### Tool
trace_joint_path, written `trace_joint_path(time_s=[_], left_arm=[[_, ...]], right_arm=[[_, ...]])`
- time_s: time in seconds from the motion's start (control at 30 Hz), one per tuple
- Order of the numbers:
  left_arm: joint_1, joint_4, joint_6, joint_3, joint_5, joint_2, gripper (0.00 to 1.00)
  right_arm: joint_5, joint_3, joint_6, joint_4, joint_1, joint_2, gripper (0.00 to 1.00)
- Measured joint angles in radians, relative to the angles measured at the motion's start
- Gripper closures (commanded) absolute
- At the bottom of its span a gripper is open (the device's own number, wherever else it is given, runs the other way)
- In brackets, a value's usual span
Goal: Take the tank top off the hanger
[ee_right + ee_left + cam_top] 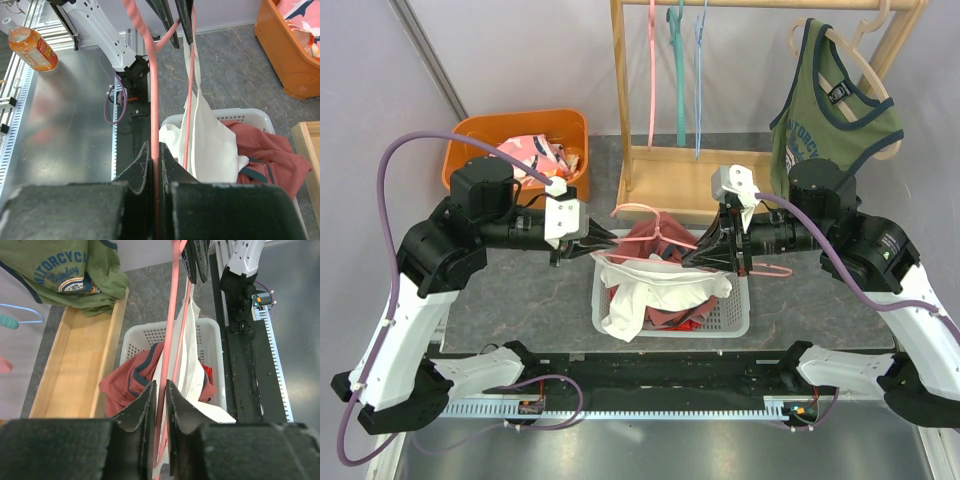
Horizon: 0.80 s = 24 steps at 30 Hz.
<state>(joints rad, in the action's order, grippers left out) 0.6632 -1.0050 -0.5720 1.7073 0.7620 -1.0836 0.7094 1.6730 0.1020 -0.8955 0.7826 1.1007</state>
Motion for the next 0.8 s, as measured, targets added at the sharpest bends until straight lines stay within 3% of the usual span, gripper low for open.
trace_joint_path(time_s=[0.13, 0.17, 0.3, 0.43, 0.47, 0.57, 0.63, 0.8], left_arm=[[0.0, -0.003, 0.011, 0.0, 0.007, -0.003, 0.46], [0.0, -0.003, 0.014, 0.0, 0.009, -0.003, 0.49], [0.0, -0.011, 0.022, 0.0, 0.026, -0.004, 0.98], [0.0, -0.02, 0.021, 0.004, 0.031, -0.006, 0.98], [0.0, -0.024, 0.021, 0.007, 0.03, -0.007, 0.98], [-0.001, -0.034, 0.022, 0.02, 0.026, -0.013, 0.98], [-0.002, -0.037, 0.023, 0.027, 0.023, -0.019, 0.98], [-0.002, -0.014, 0.051, 0.024, -0.028, -0.017, 0.98]], right_arm=[[0.001, 0.01, 0.0, 0.006, 0.001, 0.012, 1.0], [0.001, 0.015, 0.001, 0.008, 0.001, 0.016, 1.0], [0.001, 0.039, 0.004, 0.014, 0.001, 0.034, 1.0], [-0.002, 0.042, 0.008, 0.015, 0.002, 0.034, 1.0], [-0.004, 0.042, 0.009, 0.016, 0.002, 0.034, 0.96], [-0.045, 0.034, 0.007, 0.033, 0.007, 0.028, 0.69], [-0.105, 0.016, -0.003, 0.058, 0.008, 0.015, 0.41], [-0.325, -0.037, -0.022, 0.149, 0.006, -0.027, 0.23]])
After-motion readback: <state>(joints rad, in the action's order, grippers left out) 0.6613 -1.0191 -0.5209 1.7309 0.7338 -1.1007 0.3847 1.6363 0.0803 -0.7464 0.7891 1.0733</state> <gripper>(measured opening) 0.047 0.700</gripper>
